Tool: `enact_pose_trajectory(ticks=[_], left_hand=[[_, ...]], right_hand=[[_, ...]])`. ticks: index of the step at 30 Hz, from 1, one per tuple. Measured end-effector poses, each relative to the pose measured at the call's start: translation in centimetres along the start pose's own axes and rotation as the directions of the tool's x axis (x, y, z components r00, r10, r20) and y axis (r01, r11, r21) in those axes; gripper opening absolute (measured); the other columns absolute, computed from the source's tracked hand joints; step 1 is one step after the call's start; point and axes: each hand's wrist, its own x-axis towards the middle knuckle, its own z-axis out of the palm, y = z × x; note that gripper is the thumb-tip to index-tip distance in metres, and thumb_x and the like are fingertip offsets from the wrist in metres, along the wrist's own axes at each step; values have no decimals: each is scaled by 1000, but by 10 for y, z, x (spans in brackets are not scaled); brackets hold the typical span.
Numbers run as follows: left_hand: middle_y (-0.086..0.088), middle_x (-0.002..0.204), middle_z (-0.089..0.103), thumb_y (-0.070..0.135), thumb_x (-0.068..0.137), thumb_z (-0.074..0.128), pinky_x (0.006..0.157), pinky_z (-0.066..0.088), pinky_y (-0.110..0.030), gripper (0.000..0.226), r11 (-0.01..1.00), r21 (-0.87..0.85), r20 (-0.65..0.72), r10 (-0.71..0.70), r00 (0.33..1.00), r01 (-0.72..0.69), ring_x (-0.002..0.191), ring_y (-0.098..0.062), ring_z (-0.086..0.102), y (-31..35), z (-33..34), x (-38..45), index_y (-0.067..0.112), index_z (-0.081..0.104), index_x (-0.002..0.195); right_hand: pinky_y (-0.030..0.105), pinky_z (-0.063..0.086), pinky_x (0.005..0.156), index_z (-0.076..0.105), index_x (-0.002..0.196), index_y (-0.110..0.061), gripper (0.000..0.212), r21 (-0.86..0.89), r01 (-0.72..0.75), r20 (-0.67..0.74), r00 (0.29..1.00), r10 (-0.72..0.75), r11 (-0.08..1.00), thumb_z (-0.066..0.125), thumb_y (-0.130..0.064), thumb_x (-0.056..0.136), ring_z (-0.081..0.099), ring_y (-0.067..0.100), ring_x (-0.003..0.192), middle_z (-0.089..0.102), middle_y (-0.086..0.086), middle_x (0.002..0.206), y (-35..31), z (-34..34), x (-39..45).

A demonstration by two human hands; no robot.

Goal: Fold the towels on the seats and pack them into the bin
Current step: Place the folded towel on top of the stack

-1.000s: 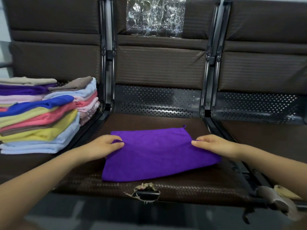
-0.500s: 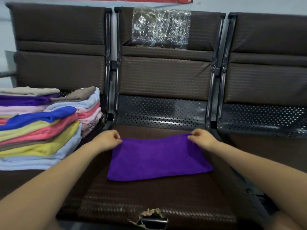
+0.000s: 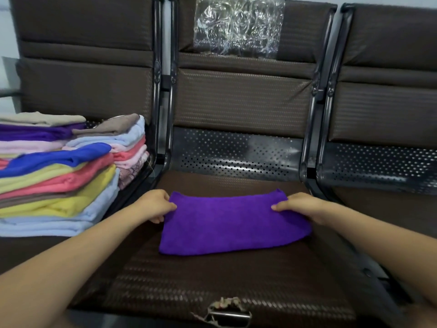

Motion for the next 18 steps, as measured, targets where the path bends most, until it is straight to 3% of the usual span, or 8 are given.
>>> enact_pose_trajectory(ticks=[3, 7, 10, 14, 16, 18], left_hand=[[-6, 67, 50, 11, 96, 53, 39, 45, -20, 16, 958, -279, 124, -39, 991, 73, 48, -14, 48, 1, 2, -8, 13, 49, 80], [-8, 75, 56, 12, 100, 43, 46, 50, -21, 12, 862, -486, 187, -58, 981, 143, 61, -19, 57, -1, -2, -19, 11, 53, 94], [-10, 82, 59, 20, 102, 38, 44, 50, -20, 15, 790, -575, 218, -102, 971, 212, 66, -21, 59, -6, -8, -24, 11, 50, 103], [-15, 86, 63, 28, 104, 32, 46, 52, -22, 24, 713, -647, 244, -141, 960, 269, 72, -25, 62, -15, -20, -34, 11, 45, 114], [-16, 86, 63, 31, 104, 32, 53, 53, -26, 27, 707, -651, 246, -146, 958, 275, 73, -26, 62, -19, -26, -40, 10, 44, 117], [-17, 85, 62, 30, 104, 33, 59, 51, -29, 28, 712, -646, 248, -146, 958, 276, 71, -25, 60, -20, -28, -43, 7, 46, 114]], right_hand=[[29, 53, 65, 67, 92, -4, 12, 290, 60, -73, 997, -40, 955, 71, -10, 83, 66, 23, 68, 70, 13, 84, -16, 1, -8], [27, 45, 57, 59, 85, -8, 6, 413, 166, -162, 981, -107, 895, 64, -10, 88, 58, 21, 63, 62, 11, 77, -57, 23, -27], [23, 40, 49, 54, 78, -11, 14, 416, 236, -122, 972, -203, 878, 61, -9, 90, 54, 18, 57, 58, 8, 71, -88, 55, -46], [19, 39, 49, 53, 74, -14, 19, 321, 302, 48, 941, -334, 898, 59, -13, 92, 50, 14, 56, 53, 4, 70, -120, 107, -60], [20, 47, 49, 52, 89, -13, 13, 287, 232, 289, 904, -316, 929, 54, -23, 97, 53, 14, 57, 55, 5, 73, -127, 128, -67], [25, 53, 56, 46, 112, -14, 22, 184, 177, 458, 855, -244, 967, 48, -33, 100, 62, 18, 64, 62, 8, 81, -125, 138, -65]])
